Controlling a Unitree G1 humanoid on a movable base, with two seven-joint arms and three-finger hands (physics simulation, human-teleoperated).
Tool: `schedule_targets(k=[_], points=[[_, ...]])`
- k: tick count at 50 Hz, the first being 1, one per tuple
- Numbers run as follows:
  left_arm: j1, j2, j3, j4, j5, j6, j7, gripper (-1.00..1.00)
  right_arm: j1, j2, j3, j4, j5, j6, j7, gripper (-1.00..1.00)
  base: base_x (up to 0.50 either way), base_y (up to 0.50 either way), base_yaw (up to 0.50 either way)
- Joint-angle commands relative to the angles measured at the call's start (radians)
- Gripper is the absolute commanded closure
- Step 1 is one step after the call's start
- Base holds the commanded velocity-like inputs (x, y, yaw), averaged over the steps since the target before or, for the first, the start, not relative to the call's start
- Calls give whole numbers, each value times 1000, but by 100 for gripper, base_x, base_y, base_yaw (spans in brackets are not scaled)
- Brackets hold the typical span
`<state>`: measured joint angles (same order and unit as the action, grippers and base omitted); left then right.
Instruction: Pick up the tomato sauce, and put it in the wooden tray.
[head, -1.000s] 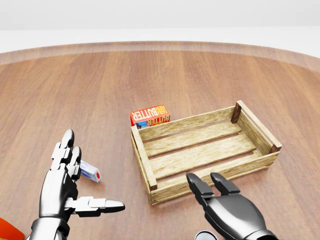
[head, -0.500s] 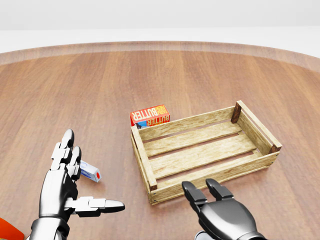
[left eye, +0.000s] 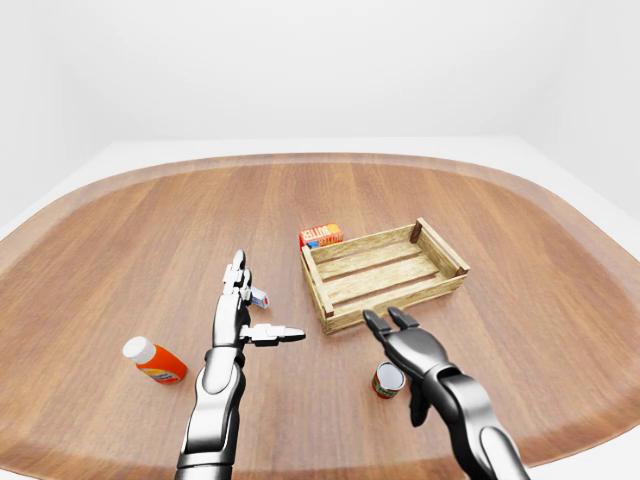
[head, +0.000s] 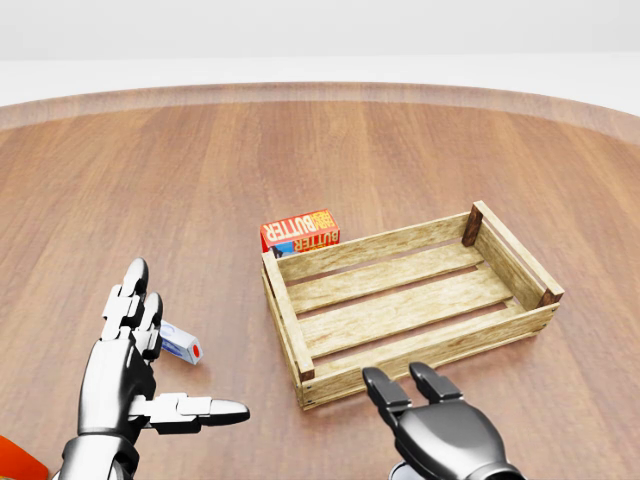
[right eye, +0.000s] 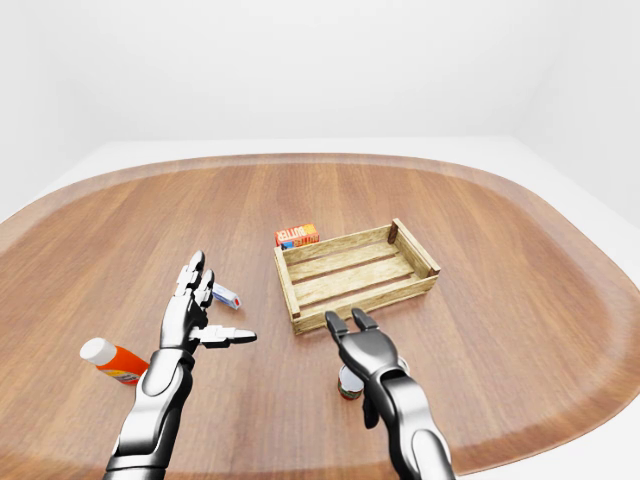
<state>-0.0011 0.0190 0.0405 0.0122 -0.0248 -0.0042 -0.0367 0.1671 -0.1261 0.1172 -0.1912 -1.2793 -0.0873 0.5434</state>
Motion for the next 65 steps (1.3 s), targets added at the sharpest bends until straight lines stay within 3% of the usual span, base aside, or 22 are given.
schedule_targets(k=[1,65], points=[[0,0,0,0,0,0,0,-100,-16,-1,1,35,4,0,-12,-100,0,0,0],[0,0,0,0,0,-1,0,-100,-75,-9,21,255,11,0,-118,-100,0,0,0]])
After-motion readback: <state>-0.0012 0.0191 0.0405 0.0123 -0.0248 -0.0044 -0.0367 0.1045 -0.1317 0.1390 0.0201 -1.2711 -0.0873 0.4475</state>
